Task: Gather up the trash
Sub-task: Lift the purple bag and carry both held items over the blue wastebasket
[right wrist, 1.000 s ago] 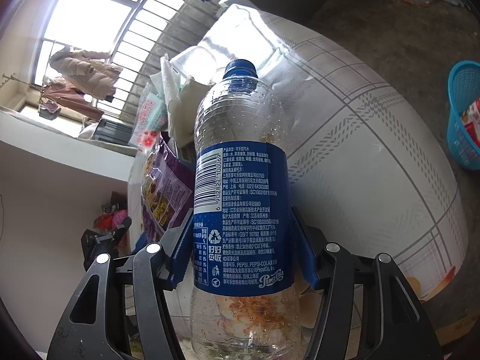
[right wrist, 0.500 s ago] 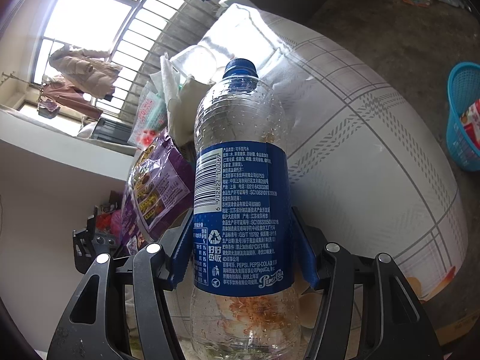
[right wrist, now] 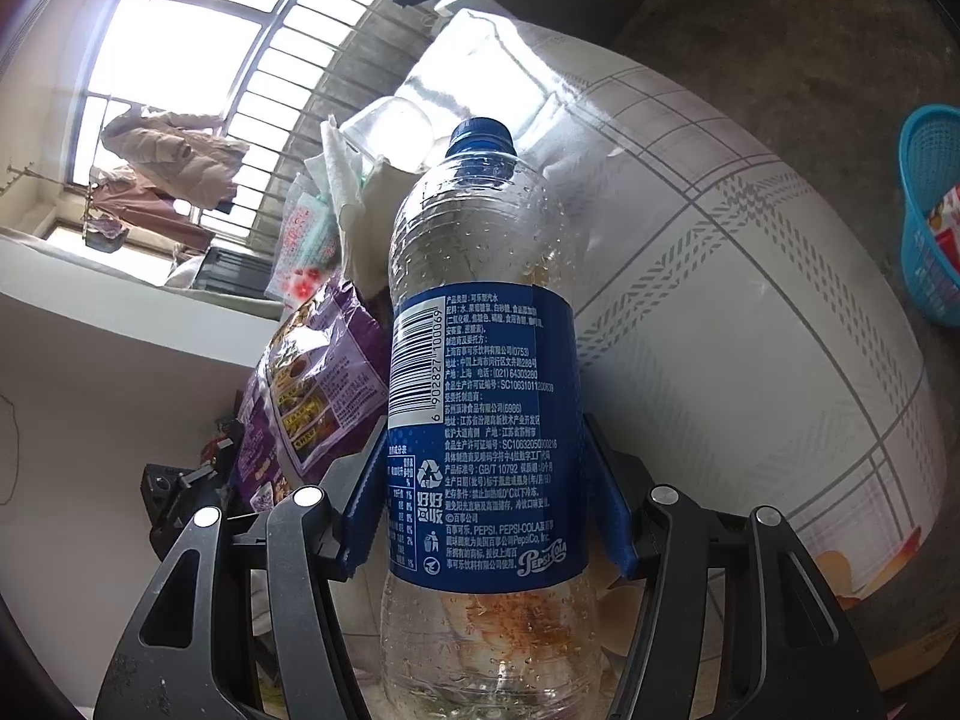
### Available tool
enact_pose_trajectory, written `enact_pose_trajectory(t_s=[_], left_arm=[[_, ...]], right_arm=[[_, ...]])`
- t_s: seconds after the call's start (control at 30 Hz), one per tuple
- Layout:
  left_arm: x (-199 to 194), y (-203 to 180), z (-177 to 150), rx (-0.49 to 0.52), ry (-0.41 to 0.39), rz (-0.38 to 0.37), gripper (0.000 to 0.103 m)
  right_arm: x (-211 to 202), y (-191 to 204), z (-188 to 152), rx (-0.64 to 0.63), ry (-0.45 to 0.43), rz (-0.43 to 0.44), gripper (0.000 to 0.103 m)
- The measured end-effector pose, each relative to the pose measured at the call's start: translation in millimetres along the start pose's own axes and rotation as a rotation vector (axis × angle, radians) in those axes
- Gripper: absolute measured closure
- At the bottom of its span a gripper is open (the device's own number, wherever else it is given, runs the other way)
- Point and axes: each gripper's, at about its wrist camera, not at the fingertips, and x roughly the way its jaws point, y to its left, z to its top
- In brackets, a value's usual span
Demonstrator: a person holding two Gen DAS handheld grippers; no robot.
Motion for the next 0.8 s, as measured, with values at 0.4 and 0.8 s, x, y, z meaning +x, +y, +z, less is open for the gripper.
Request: enact_pose_trajectory(t_s=[0.4, 0.8], left_arm=[[-38, -38, -10, 0.157, -0.07, -0.119, 0.101], [-52, -74, -9, 0.249, -0.066, -0.27, 0.101]], right_arm=[[-17, -11, -4, 0.057, -0.017, 0.054, 0.049], [-33, -14, -10, 0.061, -0.07, 0.088, 0.049]])
